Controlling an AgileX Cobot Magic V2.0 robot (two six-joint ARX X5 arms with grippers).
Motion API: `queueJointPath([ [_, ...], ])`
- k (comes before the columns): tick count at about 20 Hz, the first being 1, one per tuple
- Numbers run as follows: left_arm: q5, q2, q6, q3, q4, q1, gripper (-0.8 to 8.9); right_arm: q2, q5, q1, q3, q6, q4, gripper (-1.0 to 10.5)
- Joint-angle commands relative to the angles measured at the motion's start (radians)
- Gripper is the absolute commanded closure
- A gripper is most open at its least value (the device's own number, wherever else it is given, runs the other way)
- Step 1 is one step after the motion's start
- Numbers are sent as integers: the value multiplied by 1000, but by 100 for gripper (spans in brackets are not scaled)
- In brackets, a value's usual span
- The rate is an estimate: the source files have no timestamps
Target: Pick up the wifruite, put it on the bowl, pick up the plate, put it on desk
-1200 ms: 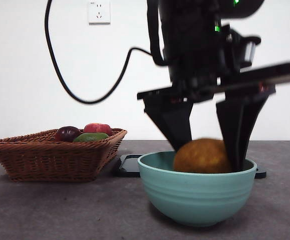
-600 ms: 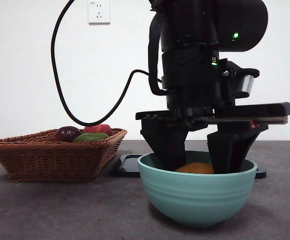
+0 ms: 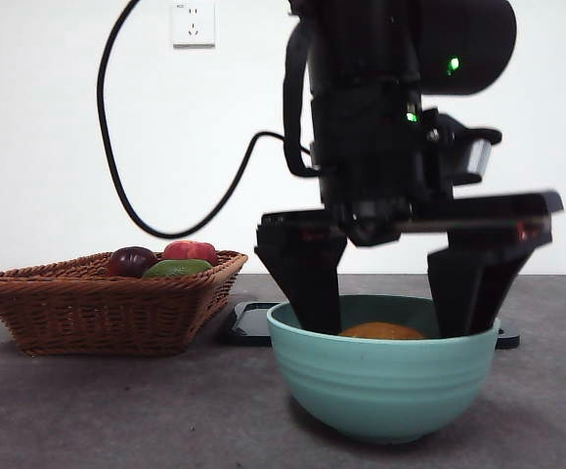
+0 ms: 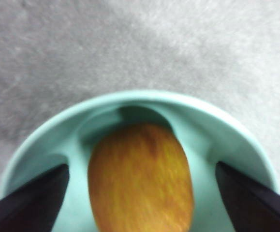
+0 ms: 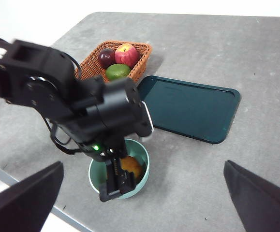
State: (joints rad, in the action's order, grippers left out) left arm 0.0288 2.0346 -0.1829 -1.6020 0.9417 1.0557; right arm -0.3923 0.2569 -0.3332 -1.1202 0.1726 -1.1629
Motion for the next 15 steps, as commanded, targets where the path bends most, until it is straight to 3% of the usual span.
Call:
queueJointPath([
  [1, 6, -24, 12, -26, 7, 10, 308, -2, -3, -4, -19, 6, 6, 264],
  [7, 5, -200, 10, -26, 35, 10, 308, -2, -4, -4, -19, 6, 6, 264],
  [15, 5, -566, 15, -26, 141, 5, 251, -3, -3, -4, -19, 7, 6, 264],
])
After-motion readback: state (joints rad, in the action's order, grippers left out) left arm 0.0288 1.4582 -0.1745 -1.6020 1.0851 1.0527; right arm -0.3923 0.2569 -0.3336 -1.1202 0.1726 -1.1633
